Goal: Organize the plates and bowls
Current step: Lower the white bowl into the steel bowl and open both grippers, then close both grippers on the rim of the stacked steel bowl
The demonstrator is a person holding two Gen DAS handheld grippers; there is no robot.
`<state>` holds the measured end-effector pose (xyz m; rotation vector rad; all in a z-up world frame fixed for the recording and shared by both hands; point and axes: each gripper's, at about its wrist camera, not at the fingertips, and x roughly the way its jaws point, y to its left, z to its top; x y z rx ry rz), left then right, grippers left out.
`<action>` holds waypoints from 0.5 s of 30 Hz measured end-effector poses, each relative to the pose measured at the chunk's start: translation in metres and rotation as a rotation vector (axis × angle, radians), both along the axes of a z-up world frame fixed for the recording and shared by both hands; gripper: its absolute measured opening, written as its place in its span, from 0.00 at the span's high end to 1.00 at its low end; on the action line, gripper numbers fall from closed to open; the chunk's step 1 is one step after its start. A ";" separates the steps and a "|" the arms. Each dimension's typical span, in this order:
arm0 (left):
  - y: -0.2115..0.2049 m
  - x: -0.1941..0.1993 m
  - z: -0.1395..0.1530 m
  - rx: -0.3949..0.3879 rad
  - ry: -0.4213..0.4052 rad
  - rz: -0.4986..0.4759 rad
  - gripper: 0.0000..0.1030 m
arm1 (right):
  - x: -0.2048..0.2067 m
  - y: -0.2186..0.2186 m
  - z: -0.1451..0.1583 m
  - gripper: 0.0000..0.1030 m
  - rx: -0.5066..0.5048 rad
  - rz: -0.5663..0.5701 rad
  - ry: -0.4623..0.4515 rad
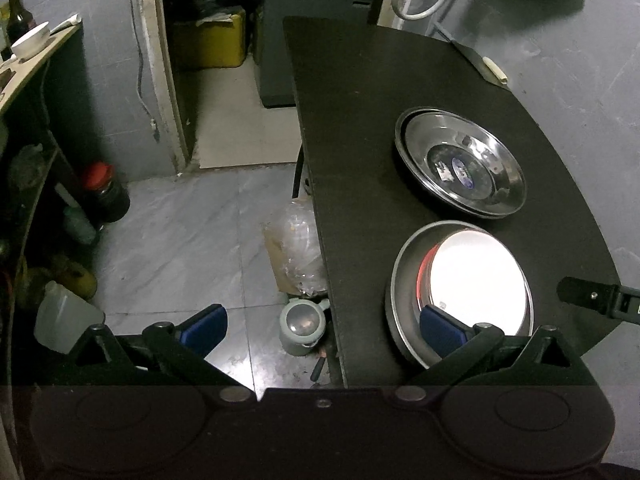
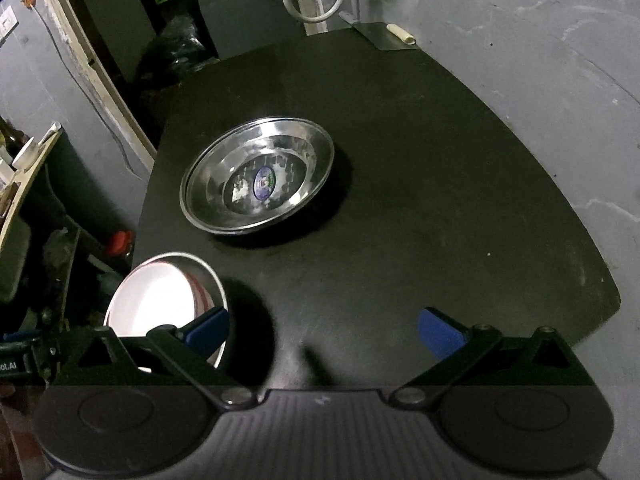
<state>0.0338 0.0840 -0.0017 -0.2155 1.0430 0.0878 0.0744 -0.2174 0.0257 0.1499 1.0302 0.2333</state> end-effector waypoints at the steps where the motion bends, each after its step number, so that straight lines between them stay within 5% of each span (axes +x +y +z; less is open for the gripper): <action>1: 0.001 0.000 0.000 -0.001 0.002 0.002 0.01 | 0.002 -0.001 0.000 0.00 0.004 0.011 0.003; 15: -0.010 0.017 -0.012 0.026 0.086 0.026 0.01 | 0.039 0.025 -0.007 0.00 -0.046 0.283 0.084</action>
